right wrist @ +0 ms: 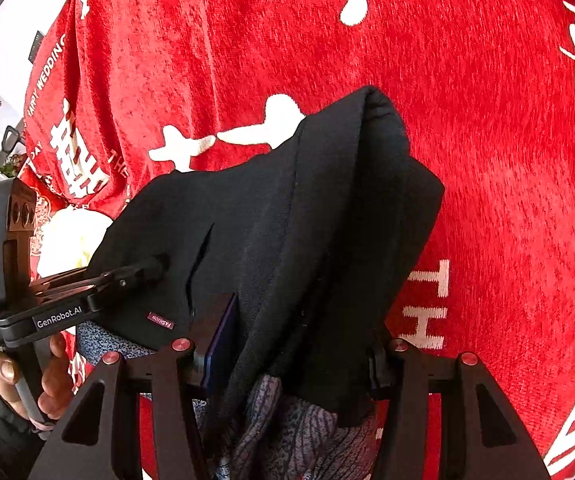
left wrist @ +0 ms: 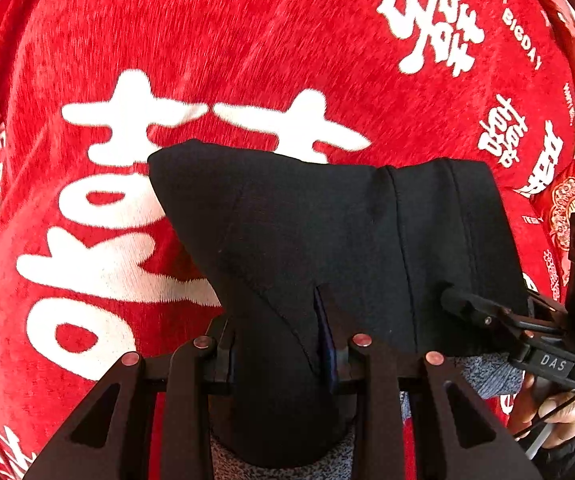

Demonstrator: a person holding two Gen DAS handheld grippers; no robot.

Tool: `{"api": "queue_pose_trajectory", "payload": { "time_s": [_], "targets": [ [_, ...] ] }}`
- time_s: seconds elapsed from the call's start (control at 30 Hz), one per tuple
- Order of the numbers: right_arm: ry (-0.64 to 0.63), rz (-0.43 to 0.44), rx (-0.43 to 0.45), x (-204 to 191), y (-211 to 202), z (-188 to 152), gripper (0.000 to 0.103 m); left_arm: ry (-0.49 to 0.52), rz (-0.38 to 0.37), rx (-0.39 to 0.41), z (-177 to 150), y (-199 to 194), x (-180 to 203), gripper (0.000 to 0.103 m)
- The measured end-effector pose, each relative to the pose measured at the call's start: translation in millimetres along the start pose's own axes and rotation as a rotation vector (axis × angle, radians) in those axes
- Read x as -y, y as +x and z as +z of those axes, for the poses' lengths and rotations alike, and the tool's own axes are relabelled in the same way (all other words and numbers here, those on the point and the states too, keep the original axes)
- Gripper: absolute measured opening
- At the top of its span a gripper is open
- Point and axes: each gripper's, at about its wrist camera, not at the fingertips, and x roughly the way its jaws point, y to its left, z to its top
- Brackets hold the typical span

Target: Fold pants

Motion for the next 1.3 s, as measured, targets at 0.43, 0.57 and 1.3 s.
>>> {"api": "queue_pose_trajectory", "payload": {
  "time_s": [0.43, 0.57, 1.3],
  "targets": [
    [-0.02, 0.04, 0.07, -28.6, -72.5, 21.6, 0.054, 0.045, -0.032, 0.1, 27.7, -91.3, 16.3, 0.033],
    [0.015, 0.036, -0.006, -13.3, -40.3, 14.6, 0.054, 0.003, -0.034, 0.013, 20.4, -56.0, 3.2, 0.033],
    [-0.351, -0.087, 0.107, -65.1, -55.4, -56.9, 0.078, 0.001, -0.126, 0.104, -11.7, -78.7, -13.3, 0.055]
  ]
}}
